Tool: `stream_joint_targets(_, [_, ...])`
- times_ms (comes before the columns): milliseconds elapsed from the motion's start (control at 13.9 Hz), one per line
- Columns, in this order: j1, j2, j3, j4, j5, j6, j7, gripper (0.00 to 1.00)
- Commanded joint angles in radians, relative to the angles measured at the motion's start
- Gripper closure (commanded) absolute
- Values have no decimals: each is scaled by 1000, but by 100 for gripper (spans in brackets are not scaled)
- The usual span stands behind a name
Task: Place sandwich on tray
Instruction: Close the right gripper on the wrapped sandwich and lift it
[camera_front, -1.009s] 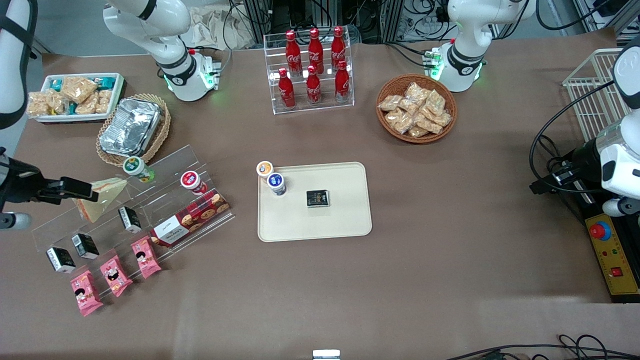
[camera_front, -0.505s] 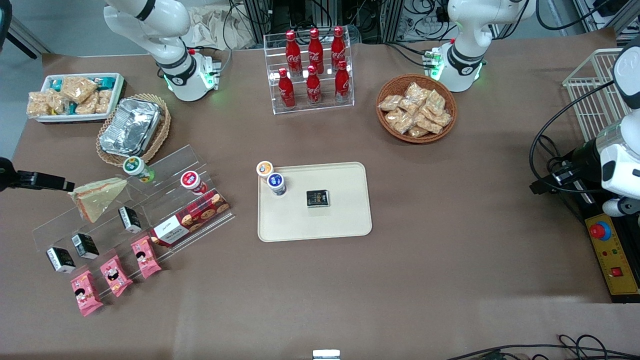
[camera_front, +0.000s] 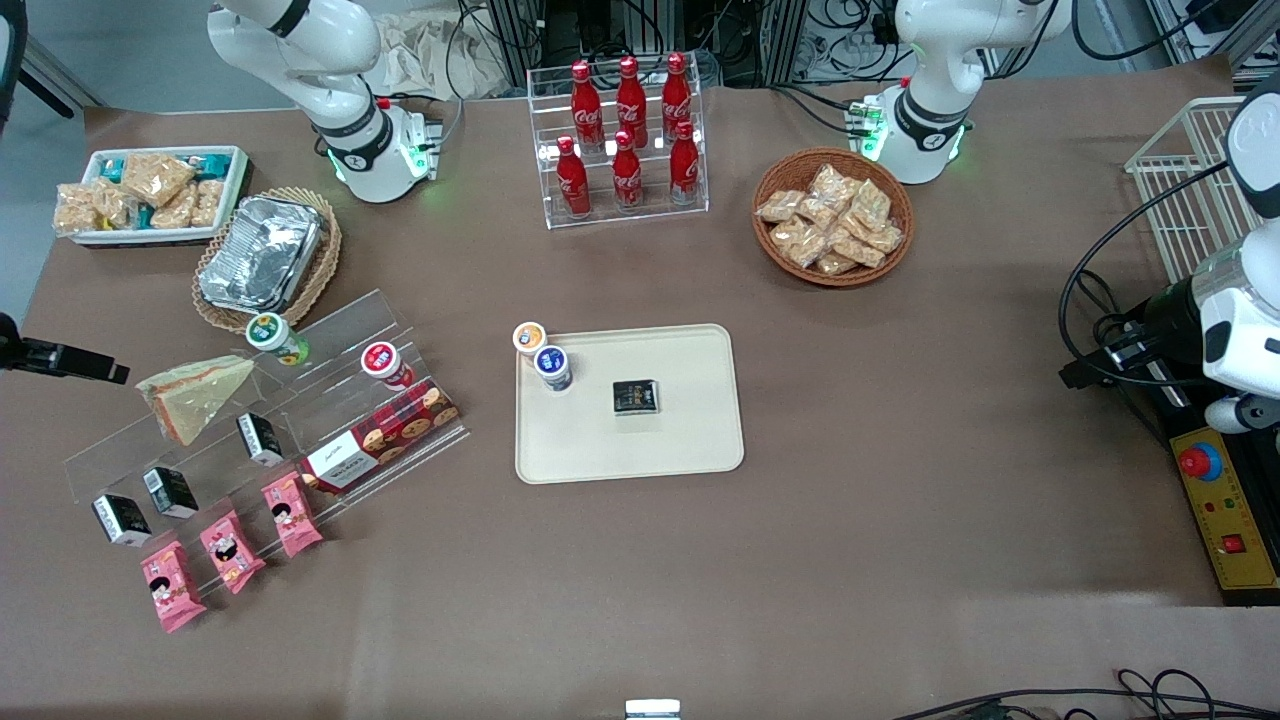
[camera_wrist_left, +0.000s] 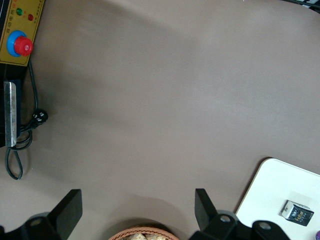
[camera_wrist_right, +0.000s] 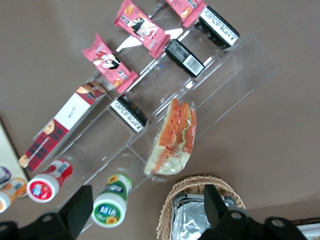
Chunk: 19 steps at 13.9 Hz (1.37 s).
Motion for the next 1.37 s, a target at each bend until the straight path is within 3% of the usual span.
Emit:
stream_joint_targets(0, [-5, -107, 6, -194, -29, 129, 31, 1])
stream_joint_targets(288, [0, -132, 8, -333, -32, 271, 142, 1])
stream_joint_targets(1153, [-3, -11, 8, -344, -50, 357, 327, 3])
stream_joint_targets(1225, [-5, 1, 8, -344, -50, 372, 328, 6])
stream_joint_targets(1297, [-6, 15, 8, -344, -53, 390, 328, 16])
